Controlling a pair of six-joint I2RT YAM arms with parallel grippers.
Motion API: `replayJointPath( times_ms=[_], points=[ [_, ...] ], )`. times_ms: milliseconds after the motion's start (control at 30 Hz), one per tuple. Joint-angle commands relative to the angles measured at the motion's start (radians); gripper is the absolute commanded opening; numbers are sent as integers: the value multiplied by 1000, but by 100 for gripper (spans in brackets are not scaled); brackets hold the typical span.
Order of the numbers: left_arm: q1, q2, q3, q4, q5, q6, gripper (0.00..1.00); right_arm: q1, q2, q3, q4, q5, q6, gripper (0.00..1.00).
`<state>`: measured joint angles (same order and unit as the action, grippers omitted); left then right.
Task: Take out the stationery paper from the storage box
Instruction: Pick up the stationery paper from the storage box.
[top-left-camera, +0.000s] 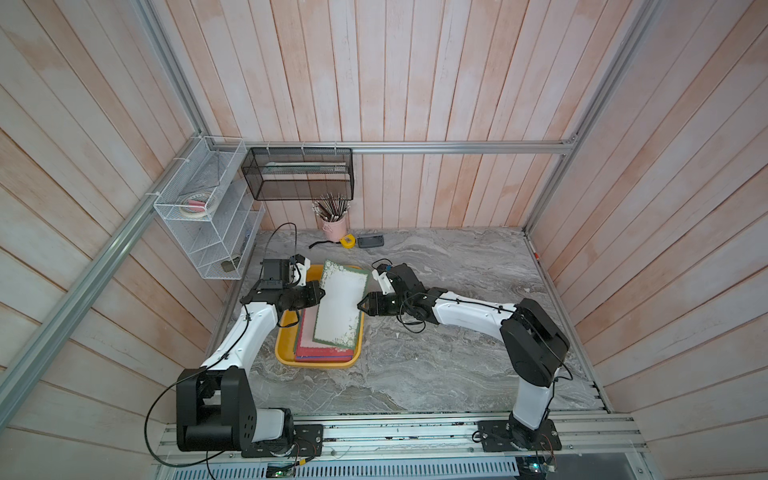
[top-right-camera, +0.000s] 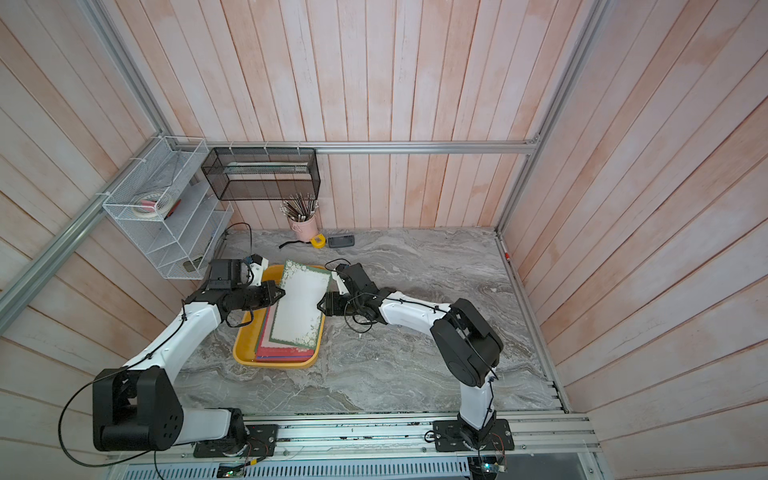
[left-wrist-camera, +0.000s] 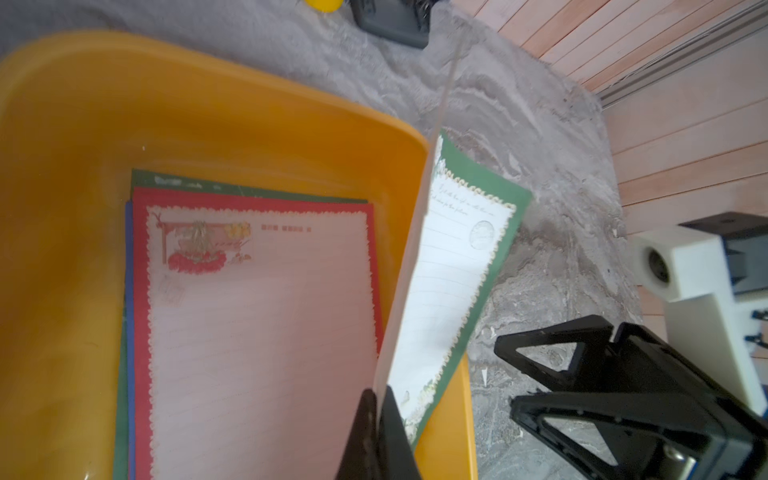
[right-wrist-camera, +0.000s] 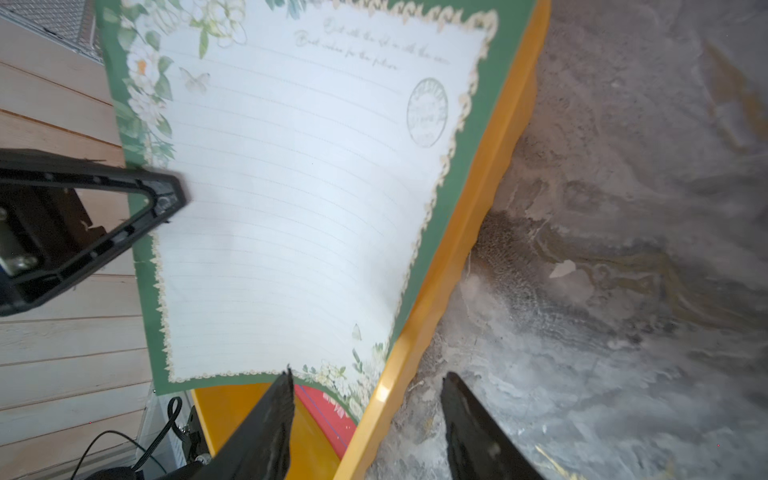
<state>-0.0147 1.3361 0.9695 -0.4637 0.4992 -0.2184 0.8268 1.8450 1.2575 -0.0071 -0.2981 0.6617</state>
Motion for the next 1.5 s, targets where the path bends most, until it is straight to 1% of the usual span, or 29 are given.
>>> replayJointPath(
  times_ms=[0, 167, 233, 267, 333, 433, 567, 633, 700, 800, 867, 933, 967, 1033, 1133, 1300, 1467],
  points=[
    [-30, -68, 56, 12, -25, 40, 0, -2, -84, 25, -48, 111, -98, 60],
    [-78, -179, 121, 50, -51, 110, 0, -6, -224, -20, 3, 179, -245, 60],
    [-94, -217, 153, 74, -57, 137, 0, -6, -303, -66, 53, 217, -328, 60],
    [-101, -236, 169, 90, -53, 183, 0, -7, -354, -99, 90, 240, -371, 61],
    [-113, -268, 199, 128, -32, 234, 0, -8, -453, -175, 175, 287, -463, 64],
    [-120, -310, 225, 219, 53, 284, 0, -8, -639, -315, 357, 336, -601, 76],
    [-123, -352, 220, 413, 259, 301, 0, -14, -865, -497, 629, 325, -759, 92],
    [-123, -359, 213, 508, 371, 295, 0, -19, -936, -524, 675, 300, -811, 95],
    [-123, -358, 203, 626, 477, 250, 0, -23, -979, -500, 631, 251, -856, 95],
    [-125, -349, 167, 823, 591, 151, 0, -26, -1008, -440, 538, 163, -891, 95],
    [-122, -340, 138, 950, 643, 50, 0, -26, -1019, -422, 524, 111, -901, 95],
    [-99, -330, 94, 1128, 680, -120, 0, -27, -1028, -408, 521, 70, -907, 95],
    [-97, -333, 75, 1187, 693, -163, 0, -27, -1027, -399, 516, 54, -913, 95],
    [-116, -349, 49, 1212, 680, -175, 0, -28, -1019, -382, 508, 37, -917, 95],
    [-120, -356, 33, 1248, 682, -231, 0, -27, -988, -351, 492, -19, -920, 94],
    [-126, -374, -12, 1313, 663, -292, 0, -27, -943, -312, 506, -128, -875, 89],
    [-132, -384, -9, 1301, 646, -321, 0, -27, -916, -296, 520, -197, -842, 86]
  ],
)
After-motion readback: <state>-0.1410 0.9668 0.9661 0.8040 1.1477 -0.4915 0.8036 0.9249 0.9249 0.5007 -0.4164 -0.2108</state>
